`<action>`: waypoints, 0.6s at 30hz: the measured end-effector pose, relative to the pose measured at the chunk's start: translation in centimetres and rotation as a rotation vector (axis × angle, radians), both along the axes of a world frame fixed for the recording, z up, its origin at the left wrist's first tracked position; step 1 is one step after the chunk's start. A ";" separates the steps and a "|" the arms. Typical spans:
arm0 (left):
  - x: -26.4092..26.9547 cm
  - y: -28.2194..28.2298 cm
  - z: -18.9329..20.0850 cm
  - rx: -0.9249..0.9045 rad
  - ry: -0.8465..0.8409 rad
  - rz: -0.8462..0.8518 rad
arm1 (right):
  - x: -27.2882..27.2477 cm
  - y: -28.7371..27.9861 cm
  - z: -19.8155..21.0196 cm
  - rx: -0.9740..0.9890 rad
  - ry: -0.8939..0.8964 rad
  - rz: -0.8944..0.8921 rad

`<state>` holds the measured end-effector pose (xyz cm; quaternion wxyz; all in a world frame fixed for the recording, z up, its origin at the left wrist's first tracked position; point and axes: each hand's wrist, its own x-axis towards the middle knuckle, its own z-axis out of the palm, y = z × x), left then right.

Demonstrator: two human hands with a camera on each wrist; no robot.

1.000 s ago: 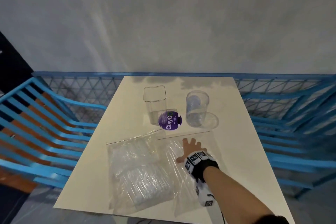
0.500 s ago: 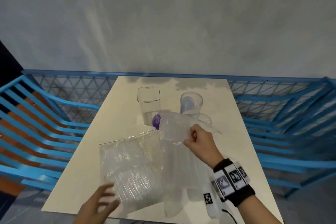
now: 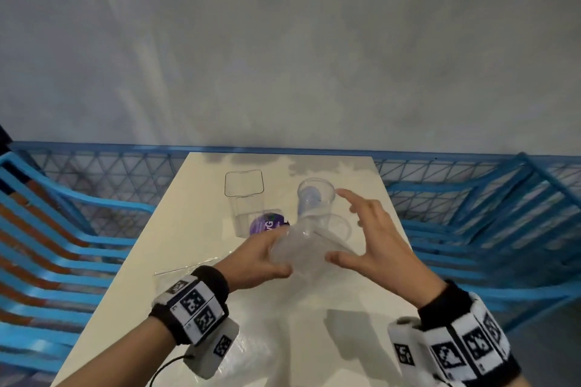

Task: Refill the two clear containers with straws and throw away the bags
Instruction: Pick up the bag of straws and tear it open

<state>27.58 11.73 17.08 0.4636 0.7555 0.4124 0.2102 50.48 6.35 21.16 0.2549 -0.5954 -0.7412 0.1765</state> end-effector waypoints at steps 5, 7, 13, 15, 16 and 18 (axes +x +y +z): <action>-0.3 0.7 1.2 0.509 0.083 0.388 | -0.8 1.2 -0.5 -0.016 0.258 0.061; 0.1 0.6 2.4 0.449 -0.172 0.582 | -1.7 1.5 -0.4 0.010 0.349 0.030; 2.9 -0.6 4.5 -0.131 -0.342 0.322 | -6.1 0.6 -1.2 0.097 0.411 0.033; 3.0 -0.5 5.1 -0.062 -0.345 0.306 | -6.2 0.6 -1.0 0.100 0.454 -0.002; 2.9 -0.4 5.5 -0.037 -0.339 0.303 | -6.2 0.6 -1.0 0.102 0.462 -0.017; 2.7 -0.4 5.9 0.012 -0.315 0.316 | -6.1 0.6 -0.9 0.124 0.458 -0.042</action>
